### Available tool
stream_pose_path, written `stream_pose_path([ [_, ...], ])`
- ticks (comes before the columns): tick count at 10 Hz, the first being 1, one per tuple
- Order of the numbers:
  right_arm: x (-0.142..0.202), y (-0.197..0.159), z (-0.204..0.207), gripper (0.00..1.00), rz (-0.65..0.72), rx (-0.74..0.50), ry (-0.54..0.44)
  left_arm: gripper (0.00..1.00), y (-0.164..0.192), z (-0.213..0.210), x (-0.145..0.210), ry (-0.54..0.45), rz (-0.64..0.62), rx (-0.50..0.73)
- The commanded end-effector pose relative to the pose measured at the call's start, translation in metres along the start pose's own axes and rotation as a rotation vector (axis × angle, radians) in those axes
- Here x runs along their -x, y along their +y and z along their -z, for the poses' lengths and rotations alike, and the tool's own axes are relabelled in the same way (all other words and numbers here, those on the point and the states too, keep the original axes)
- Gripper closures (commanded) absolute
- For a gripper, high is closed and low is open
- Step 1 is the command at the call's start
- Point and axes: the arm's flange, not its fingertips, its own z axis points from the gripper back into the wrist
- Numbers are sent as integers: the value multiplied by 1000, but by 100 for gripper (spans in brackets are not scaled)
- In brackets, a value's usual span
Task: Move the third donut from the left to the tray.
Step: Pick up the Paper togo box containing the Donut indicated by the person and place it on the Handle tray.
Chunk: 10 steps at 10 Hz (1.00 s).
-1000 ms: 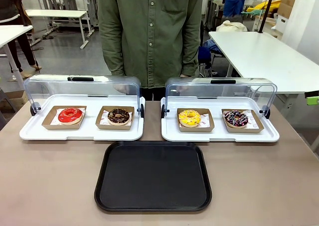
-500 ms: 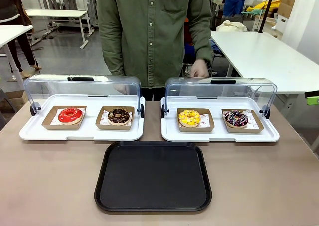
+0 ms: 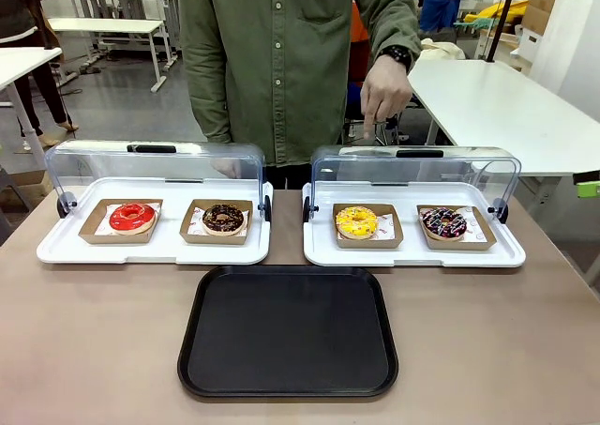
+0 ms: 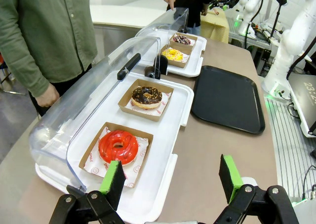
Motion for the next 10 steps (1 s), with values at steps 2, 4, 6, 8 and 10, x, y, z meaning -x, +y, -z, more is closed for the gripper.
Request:
stream_pose_path([
  [2,-1,0,1,0,-6,-2,-20,0,0,-1,-2,6,1,3],
  [4,-1,0,1,0,-6,-2,-20,0,0,-1,-2,6,1,3],
  [6,-1,0,1,0,-6,-2,-20,0,0,-1,-2,6,1,3],
  [8,-1,0,1,0,-6,-2,-20,0,0,-1,-2,6,1,3],
  [10,-1,0,1,0,-6,-2,-20,0,0,-1,-2,6,1,3],
])
